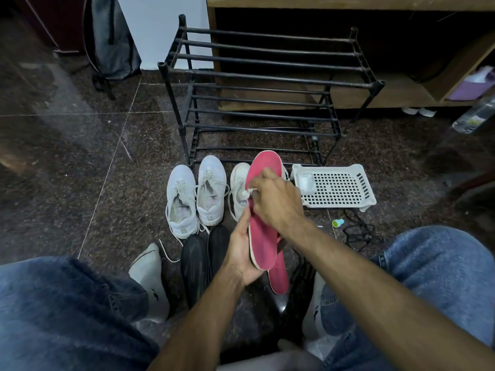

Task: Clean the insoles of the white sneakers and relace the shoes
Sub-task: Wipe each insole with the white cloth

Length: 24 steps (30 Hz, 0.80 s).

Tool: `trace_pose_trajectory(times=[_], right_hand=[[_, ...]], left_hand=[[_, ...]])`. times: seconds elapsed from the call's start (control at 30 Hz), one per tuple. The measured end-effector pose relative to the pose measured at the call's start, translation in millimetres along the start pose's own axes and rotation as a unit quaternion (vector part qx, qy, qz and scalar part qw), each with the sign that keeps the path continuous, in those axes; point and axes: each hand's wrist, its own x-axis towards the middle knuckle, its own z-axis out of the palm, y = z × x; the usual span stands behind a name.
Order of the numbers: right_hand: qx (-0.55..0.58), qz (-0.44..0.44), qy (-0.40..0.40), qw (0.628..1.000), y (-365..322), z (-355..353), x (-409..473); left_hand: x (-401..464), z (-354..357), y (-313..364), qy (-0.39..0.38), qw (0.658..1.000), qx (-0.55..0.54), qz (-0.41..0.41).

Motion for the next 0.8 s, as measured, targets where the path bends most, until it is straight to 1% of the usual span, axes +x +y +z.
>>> trace_pose_trajectory(times=[0.1,0.17,0.23,0.33,0.37,0.4,0.5,0.6,0.7,0.8], right_hand=[[0.023,-0.005,-0.030,0.999,-3.0,-0.6,-3.4],[0.061,0.021,-0.029,0.998,-6.0,3.8,-20.7],[0.101,0.042,-0.037,0.993,-9.3,10.1,-42.2],[0.150,0.029,-0.111,0.982,-12.0,17.1,-66.2],[0.153,0.018,-0.130,0.980,-11.0,16.9,-68.3],[0.142,0.008,-0.131,0.981,-8.4,16.7,-65.9],[0.067,-0.019,-0.059,0.996,-1.1,14.6,-43.7],[0.001,-0.018,-0.015,1.000,5.8,10.2,-12.2],[0.008,0.028,-0.009,1.000,14.8,5.0,8.4],[0.042,0.022,-0.024,0.999,17.0,4.0,-2.6]], left_hand=[[1.4,-5.2,0.6,-0.001,1.000,-0.008,0.006],[1.1,-8.4,2.2,-0.004,0.999,-0.041,0.003],[3.5,-15.4,3.8,0.013,0.998,-0.059,0.006],[9.1,-29.3,6.3,0.043,0.997,-0.061,0.022],[10.6,-30.9,6.6,0.054,0.996,-0.058,0.029],[11.2,-30.4,6.2,0.059,0.996,-0.062,0.028],[5.2,-18.7,2.7,0.041,0.997,-0.058,-0.008],[2.8,-13.3,-0.9,0.023,1.000,0.000,-0.013],[0.9,-13.4,2.2,0.023,1.000,0.019,0.004],[3.6,-15.2,3.8,0.019,1.000,0.017,0.017]])
